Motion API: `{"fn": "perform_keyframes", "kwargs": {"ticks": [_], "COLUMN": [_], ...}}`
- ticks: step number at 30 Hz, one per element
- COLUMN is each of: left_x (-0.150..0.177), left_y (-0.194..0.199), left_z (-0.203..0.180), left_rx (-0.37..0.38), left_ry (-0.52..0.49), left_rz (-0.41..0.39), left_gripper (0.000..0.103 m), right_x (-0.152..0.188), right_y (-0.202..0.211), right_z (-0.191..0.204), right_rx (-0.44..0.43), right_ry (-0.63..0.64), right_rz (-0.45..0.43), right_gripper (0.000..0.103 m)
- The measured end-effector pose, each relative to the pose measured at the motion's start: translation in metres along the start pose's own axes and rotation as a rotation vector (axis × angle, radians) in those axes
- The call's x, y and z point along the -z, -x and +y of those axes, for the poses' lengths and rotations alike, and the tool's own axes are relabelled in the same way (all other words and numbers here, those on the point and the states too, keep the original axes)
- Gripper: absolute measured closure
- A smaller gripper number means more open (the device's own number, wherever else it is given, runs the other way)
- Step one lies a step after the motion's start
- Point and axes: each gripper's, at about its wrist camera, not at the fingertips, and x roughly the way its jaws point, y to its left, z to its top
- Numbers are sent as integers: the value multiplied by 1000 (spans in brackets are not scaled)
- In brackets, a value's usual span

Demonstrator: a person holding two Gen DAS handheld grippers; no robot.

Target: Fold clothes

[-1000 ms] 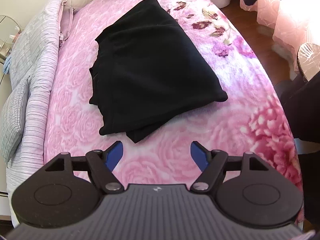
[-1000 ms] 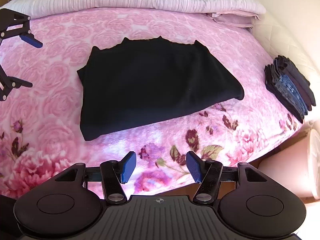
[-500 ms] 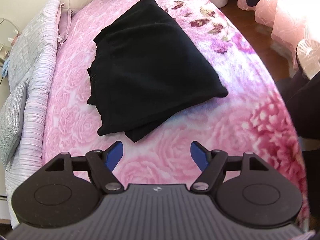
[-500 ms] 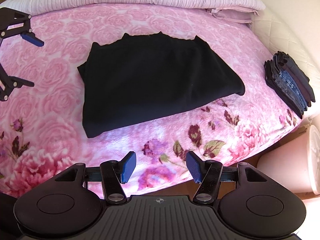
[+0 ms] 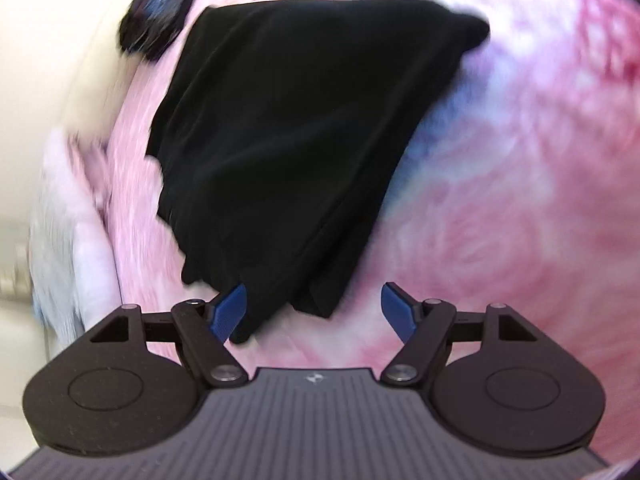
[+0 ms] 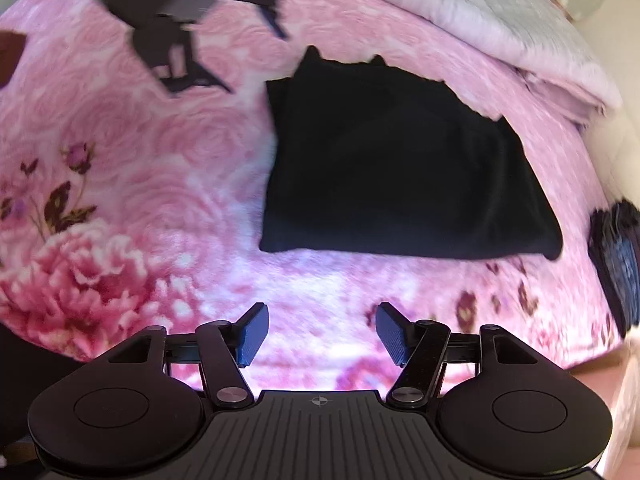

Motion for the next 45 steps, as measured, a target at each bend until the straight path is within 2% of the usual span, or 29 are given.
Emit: {"fn": "perform_keyframes", "kwargs": {"ticks": [6,10,11,13,15,18,19,24,27,29,30,31,33,35,37,41,45], "left_x": [15,22,22,23,24,25,26,28,29,30,29,29,28,28,28,32,40], "left_y": [-40,-52,-53,-57,-60,-66,-67,-73,-70,-71,-71,-70,-68,-64,-57,-36,0], "left_z": [-14,-15,-14,-11,-9,-5,-3,-1,-7,-7,-6,-4,0,5,13,30,36], "left_rx": [-29,-51,-49,-46,-42,-37,-35,-40,-77,-79,-72,-58,-27,-19,-3,25,68], "left_ry": [-166,-238,-237,-234,-231,-228,-226,-227,-244,-237,-229,-218,-187,-170,-148,-128,-118], "left_rz": [-70,-127,-126,-124,-123,-121,-120,-124,-141,-144,-142,-139,-134,-142,-151,-170,-177], "left_gripper": [30,28,29,38,43,65,68,65,59,59,60,69,83,89,92,95,95], "right_x": [-3,-8,-9,-11,-12,-11,-9,11,9,4,1,-1,-6,-12,-19,-36,-45], "right_y": [-43,-68,-76,-91,-106,-120,-122,-131,-140,-145,-148,-149,-148,-141,-134,-113,-81], "right_z": [22,41,44,49,53,56,56,45,40,41,42,40,33,21,10,-16,-24], "right_rx": [19,88,105,142,181,224,239,283,293,293,291,284,256,211,174,81,33], "right_ry": [49,142,165,219,284,413,458,625,666,698,715,715,684,614,556,428,397], "right_rz": [-39,-63,-64,-66,-67,-68,-76,-107,-138,-164,-172,-178,-191,-201,-209,-226,-267], "right_gripper": [33,33,33,33,33,33,33,33,33,33,33,33,43,69,86,91,91]}}
